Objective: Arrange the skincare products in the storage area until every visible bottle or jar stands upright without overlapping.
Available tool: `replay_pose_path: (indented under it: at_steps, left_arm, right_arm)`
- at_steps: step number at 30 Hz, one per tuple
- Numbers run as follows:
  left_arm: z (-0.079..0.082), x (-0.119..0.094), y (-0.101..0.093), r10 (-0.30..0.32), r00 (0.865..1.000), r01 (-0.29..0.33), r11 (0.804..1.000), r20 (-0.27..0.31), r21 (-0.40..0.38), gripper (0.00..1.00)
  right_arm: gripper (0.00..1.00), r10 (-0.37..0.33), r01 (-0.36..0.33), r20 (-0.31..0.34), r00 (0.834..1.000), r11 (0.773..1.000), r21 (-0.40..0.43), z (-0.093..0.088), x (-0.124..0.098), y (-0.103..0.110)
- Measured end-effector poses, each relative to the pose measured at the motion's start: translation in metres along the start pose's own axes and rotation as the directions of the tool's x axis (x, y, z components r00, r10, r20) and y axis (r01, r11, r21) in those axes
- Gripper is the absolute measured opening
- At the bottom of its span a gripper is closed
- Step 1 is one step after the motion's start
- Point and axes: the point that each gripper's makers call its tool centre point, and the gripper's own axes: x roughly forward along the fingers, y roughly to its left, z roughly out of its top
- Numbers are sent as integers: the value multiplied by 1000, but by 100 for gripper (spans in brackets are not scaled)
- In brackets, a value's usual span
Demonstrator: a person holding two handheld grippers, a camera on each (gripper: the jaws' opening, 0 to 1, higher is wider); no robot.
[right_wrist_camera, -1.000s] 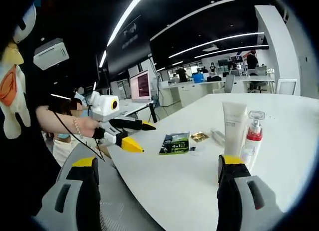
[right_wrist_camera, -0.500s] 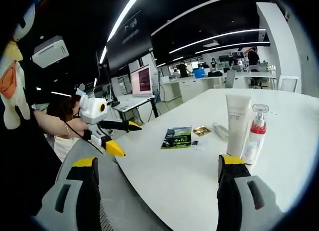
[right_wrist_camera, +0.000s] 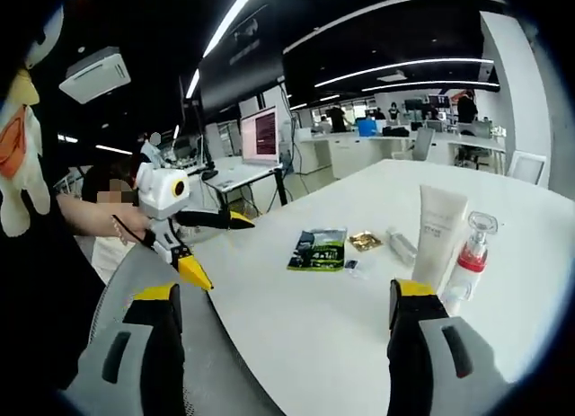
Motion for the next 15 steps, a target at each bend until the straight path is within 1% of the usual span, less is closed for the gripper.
replay_pose_path:
  at_steps: [3,6,8,9,12,15]
  left_arm:
    - [-1,0,2,6,1000,-6,1000,-3,-8,99]
    - [-1,0,2,8,1000,-8,1000,-4,-14,99]
    - [0,0,2,8,1000,-8,1000,3,-23,99]
    - [1,0,3,11,1000,-11,1000,5,-26,99]
    - [2,-1,6,16,1000,-15,999,22,-43,99]
    - [4,-2,5,22,999,-20,998,32,-55,99]
  right_arm:
    - [92,7,-7,1,1000,1000,-20,11,14,-6]
    - [88,8,-9,-19,1000,999,-50,17,28,-12]
    - [87,-3,0,-47,999,997,-77,20,38,-18]
    - [85,-17,11,-67,998,995,-94,18,43,-25]
    - [81,-30,15,-116,993,992,-129,21,59,-35]
    - [79,-45,19,-144,989,985,-171,30,78,-42]
